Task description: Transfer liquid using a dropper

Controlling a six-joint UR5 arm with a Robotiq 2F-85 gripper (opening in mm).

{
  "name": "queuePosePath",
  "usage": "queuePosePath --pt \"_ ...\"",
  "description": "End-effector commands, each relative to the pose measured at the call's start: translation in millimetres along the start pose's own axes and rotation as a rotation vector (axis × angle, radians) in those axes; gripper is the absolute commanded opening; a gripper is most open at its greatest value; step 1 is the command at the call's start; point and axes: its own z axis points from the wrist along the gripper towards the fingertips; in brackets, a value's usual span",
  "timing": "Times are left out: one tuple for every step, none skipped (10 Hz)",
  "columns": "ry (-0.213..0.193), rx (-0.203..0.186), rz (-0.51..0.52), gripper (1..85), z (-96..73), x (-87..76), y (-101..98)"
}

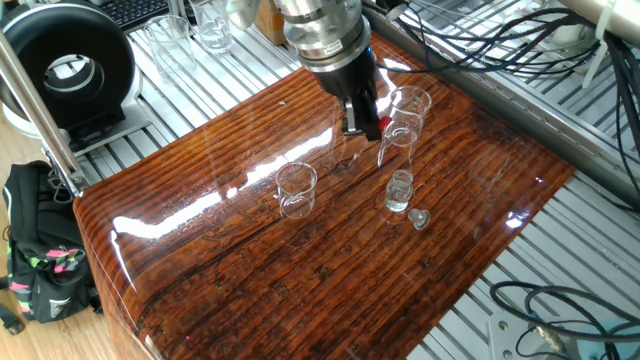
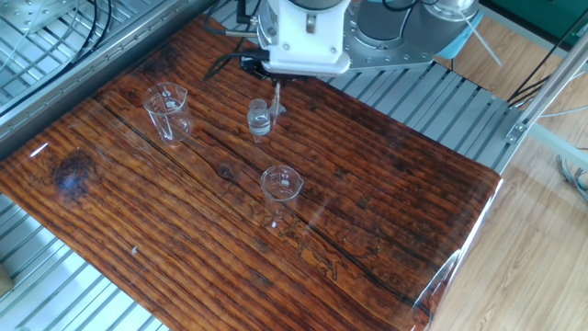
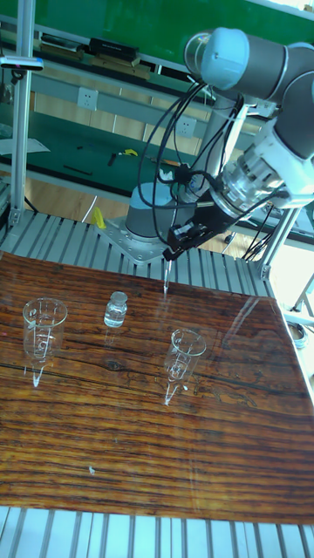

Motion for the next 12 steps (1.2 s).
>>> queuePosePath --pt "-0.011 0.005 -0.028 10.7 -20.0 -17.4 6.4" --pt "-0.025 -0.002 -0.028 10.7 -21.2 -24.4 9.2" --pt "-0.042 -0.011 -0.034 10.7 -20.5 -32.4 10.4" --pt "-0.055 -0.013 -0.042 10.7 -19.6 -42.3 9.8" --pt "-0.062 -0.020 -0.044 10.7 -21.2 -50.6 13.4" --pt "-0.069 -0.023 -0.034 10.7 -25.6 -60.8 18.0" --pt "-0.066 0.002 -0.021 10.7 -30.2 -72.1 17.5" --pt "-0.066 0.021 -0.001 10.3 -30.9 -86.7 19.4" --pt "-0.067 0.029 0.000 10.3 -26.8 -96.6 19.2" --pt "-0.060 0.032 -0.013 10.3 -23.7 -100.3 17.7" --pt "-0.053 0.037 -0.020 10.3 -21.8 -100.8 16.8" --pt "-0.045 0.036 -0.023 10.3 -20.7 -100.7 20.0"
